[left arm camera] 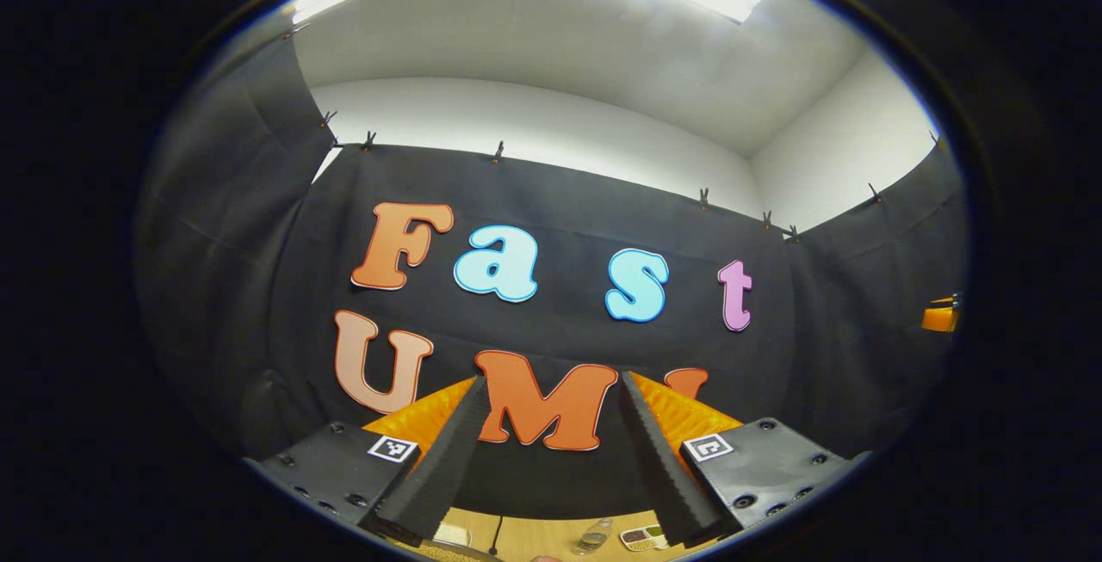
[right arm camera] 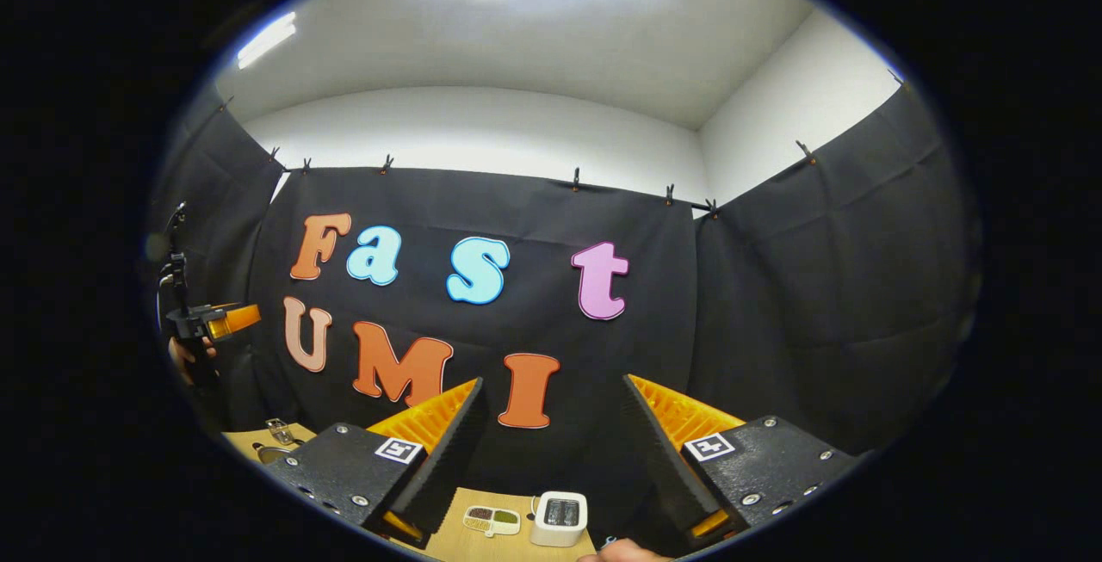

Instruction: First push the handle of the pot to place it horizontally, then grasp the pot with both hands and set it on the induction cooktop.

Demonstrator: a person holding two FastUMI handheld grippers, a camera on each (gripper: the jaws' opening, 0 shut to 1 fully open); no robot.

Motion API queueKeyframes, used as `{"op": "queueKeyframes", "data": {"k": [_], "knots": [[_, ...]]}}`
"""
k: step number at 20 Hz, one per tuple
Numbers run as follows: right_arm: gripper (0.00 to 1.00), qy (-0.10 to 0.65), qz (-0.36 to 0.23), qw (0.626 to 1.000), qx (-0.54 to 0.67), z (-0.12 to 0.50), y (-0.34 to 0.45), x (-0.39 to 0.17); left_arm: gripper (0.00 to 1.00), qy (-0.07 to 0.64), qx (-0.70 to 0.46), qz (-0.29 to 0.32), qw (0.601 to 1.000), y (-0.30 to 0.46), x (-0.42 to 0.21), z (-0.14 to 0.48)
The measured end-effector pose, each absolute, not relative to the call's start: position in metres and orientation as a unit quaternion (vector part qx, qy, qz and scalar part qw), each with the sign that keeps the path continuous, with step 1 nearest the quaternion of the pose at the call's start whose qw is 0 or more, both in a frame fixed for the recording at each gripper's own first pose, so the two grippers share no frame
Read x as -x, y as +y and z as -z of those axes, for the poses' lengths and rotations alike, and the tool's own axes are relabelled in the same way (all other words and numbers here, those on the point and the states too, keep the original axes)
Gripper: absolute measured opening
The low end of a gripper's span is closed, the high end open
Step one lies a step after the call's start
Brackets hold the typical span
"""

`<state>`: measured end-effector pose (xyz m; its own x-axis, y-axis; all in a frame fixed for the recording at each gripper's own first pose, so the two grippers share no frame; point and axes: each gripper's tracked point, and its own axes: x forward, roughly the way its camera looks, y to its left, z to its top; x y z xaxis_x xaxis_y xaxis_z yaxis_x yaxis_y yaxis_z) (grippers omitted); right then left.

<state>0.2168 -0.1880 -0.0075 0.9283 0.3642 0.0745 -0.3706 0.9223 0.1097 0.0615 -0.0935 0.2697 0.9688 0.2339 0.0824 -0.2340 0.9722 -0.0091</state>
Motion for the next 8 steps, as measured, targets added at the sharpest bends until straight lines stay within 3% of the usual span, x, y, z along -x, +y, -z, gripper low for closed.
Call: {"op": "queueKeyframes", "data": {"k": [8], "knots": [[0.95,-0.038,-0.198,0.978,-0.060,0.004,-0.173,-0.218,0.96,-0.053,-0.012,-0.116,0.992,-0.087,-0.070,-0.277]]}}
